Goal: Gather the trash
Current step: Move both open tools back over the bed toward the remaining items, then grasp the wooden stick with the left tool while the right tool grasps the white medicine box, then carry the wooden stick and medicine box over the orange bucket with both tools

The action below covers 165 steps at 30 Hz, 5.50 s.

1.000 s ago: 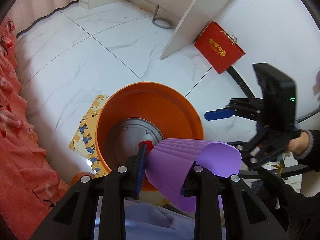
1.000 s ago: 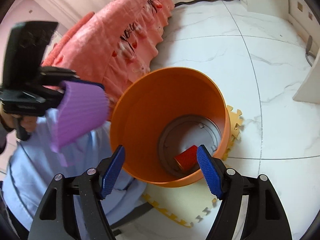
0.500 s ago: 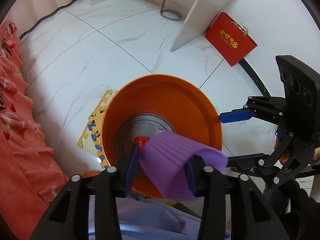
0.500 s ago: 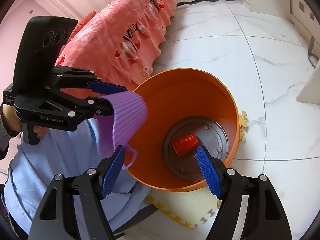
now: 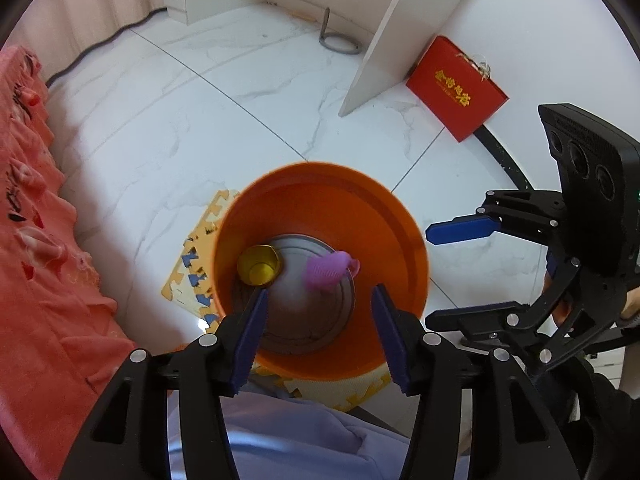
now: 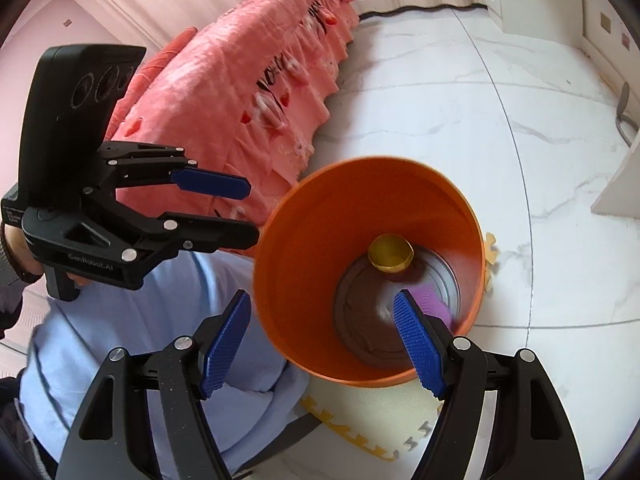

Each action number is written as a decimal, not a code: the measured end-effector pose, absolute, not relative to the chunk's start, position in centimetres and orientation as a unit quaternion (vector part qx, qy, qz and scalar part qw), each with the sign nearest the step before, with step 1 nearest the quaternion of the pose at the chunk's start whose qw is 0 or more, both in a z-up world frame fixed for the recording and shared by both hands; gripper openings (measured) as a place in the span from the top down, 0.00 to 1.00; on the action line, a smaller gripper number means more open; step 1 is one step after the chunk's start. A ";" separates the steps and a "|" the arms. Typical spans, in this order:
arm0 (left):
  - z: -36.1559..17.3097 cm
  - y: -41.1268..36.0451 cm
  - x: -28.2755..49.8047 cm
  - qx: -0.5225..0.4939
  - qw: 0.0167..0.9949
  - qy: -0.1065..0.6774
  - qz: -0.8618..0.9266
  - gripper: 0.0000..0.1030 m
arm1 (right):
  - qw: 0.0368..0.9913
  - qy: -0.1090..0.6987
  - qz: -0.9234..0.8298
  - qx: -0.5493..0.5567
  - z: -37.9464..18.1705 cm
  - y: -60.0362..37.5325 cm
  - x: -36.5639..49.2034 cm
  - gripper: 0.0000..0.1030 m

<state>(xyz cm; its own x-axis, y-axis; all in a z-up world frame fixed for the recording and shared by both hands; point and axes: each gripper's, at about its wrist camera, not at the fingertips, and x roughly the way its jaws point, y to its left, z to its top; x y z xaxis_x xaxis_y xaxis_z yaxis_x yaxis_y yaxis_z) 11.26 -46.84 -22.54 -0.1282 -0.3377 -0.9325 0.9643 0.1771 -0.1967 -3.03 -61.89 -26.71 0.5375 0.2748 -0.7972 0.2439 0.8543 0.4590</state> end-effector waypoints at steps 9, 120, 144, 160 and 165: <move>-17.3 -41.1 11.6 0.298 0.641 0.468 -0.531 0.34 | 0.863 0.449 0.037 0.227 -20.7 -59.1 -1.4 0.28; -12.9 6.5 18.3 0.037 0.829 0.512 -0.220 0.72 | 0.817 0.450 0.362 -0.005 -15.3 -12.3 27.5 0.62; -7.7 -3.3 9.3 0.103 0.824 0.479 -0.285 0.72 | 0.831 0.428 0.355 0.026 -9.1 -24.4 10.6 0.62; -8.1 -20.6 8.1 0.193 0.763 0.455 -0.417 0.72 | 0.880 0.412 0.212 0.109 -9.8 -41.3 2.2 0.62; -9.4 -26.5 8.2 0.219 0.731 0.455 -0.459 0.72 | 0.888 0.412 0.153 0.136 -11.0 -47.3 -0.4 0.62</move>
<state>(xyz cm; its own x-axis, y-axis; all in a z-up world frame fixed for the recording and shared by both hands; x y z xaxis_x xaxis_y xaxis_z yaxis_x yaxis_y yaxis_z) 8.24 -26.46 -9.35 0.1656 -0.4722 -0.8658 0.8701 0.4832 -0.0971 -0.41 -47.31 -10.96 0.6130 0.3830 -0.6910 -0.1593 0.9166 0.3667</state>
